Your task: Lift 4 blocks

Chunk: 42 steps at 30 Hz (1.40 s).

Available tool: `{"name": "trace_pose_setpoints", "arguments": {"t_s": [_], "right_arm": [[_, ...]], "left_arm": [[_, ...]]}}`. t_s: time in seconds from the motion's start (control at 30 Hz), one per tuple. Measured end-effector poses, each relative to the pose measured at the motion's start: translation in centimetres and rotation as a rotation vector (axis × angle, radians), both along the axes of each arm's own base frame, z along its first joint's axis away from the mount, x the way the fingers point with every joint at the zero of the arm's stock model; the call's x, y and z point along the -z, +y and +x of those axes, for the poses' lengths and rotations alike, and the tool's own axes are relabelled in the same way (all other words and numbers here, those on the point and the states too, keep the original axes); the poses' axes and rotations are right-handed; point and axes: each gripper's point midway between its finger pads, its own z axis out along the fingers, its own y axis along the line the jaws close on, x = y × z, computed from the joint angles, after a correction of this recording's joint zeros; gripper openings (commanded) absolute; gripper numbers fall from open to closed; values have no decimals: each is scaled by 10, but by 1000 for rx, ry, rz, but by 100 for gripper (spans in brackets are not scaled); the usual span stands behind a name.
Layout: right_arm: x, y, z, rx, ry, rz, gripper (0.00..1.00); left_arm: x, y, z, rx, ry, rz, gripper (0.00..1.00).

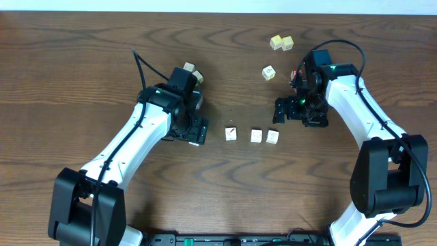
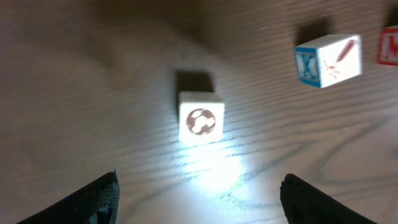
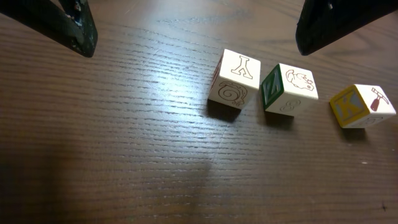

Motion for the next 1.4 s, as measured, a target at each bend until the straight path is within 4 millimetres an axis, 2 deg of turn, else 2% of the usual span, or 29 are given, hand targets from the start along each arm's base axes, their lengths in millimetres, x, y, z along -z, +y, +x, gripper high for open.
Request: {"name": "trace_pose_setpoints", "arguments": {"t_s": [0.13,0.27,0.37,0.4,0.5,0.53,0.57,0.9,1.1,1.4], "right_arm": [[0,0,0,0,-1,0,99],[0,0,0,0,0,0,99],[0,0,-1,0,2,0,99],[0,0,-1,0,4,-1,99],[0,0,-1,0,4,-1,99],[0,0,-1,0,4,-1,99],[0,0,-1,0,4,-1,99],[0,0,-1,0,4,-1,99],[0,0,-1,0,4,-1,99],[0,0,0,0,0,0,99]], "left_arm": [[11,-6,1,62,-10,-25,83],[43,-6,-2,85,58,-8,83],[63,-5,-6,90,106,9,70],[66,-4,-7,92,114,12,69],[70,-4,-8,93,123,14,51],[70,-5,-7,94,119,13,37],[70,-6,-6,92,115,8,32],[69,-11,2,-45,113,-24,30],[60,-41,15,-64,88,-187,30],[56,-77,2,-14,94,-235,30]]}}
